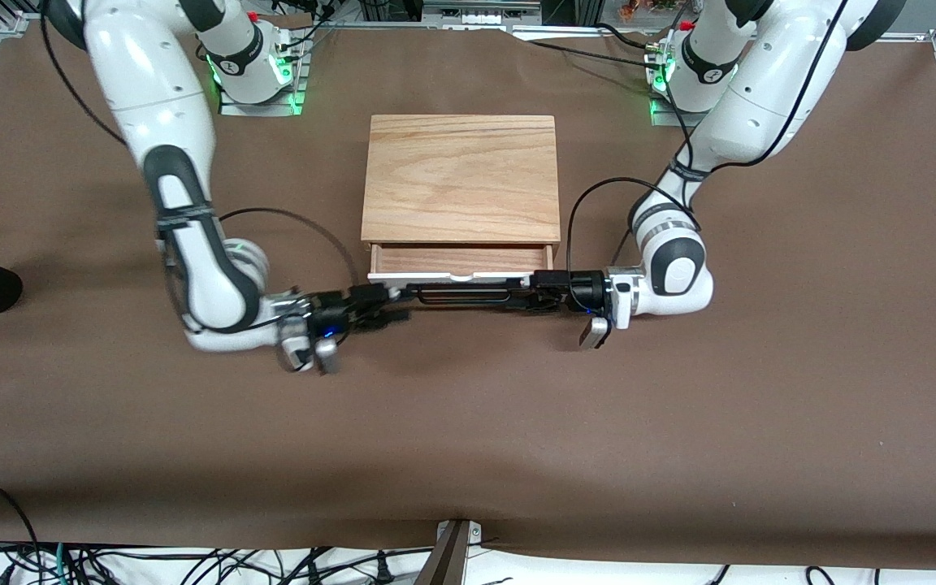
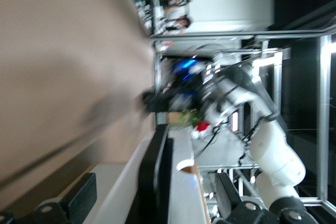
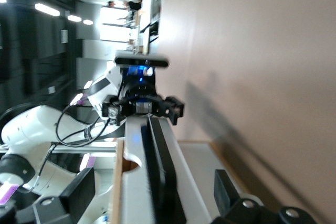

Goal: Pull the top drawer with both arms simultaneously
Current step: 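Open both grippers and draw them back from the handle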

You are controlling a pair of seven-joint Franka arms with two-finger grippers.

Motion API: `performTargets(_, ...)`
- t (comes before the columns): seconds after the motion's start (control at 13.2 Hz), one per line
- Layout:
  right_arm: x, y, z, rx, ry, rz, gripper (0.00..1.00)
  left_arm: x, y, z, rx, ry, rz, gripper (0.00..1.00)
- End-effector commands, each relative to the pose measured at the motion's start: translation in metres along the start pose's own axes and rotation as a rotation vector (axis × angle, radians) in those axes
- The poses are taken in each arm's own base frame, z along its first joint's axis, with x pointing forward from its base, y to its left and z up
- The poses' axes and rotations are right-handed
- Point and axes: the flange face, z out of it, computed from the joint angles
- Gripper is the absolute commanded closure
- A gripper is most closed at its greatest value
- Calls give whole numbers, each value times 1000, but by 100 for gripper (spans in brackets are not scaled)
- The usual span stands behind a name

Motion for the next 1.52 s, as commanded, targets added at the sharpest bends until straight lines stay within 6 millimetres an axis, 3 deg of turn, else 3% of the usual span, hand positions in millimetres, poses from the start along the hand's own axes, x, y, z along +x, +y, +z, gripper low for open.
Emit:
performTargets(0.0, 20, -31, -53, -42, 14, -16, 0, 12, 41, -104, 24, 29, -38, 0)
performTargets(0.3, 20, -31, -53, -45, 13, -13, 0, 11, 42, -104, 25, 29, -36, 0)
performTargets(0.46, 20, -30, -66, -83, 8, -19, 0, 9, 44, -104, 28, 26, -39, 0)
performTargets(0.76, 17, -51, -81, -228, -73, -59, 0, 9, 86, -115, 126, -27, -76, 0)
performTargets(0.91, 14, -66, -96, -353, -123, -59, 0, 9, 105, -122, 183, -48, -89, 0)
performTargets(1.22, 4, -130, -127, -744, -229, 7, 0, 1, 139, -142, 334, -84, -110, 0)
performTargets(1.44, -8, -170, -152, -924, -297, -20, 0, -11, 175, -165, 468, -110, -114, 0)
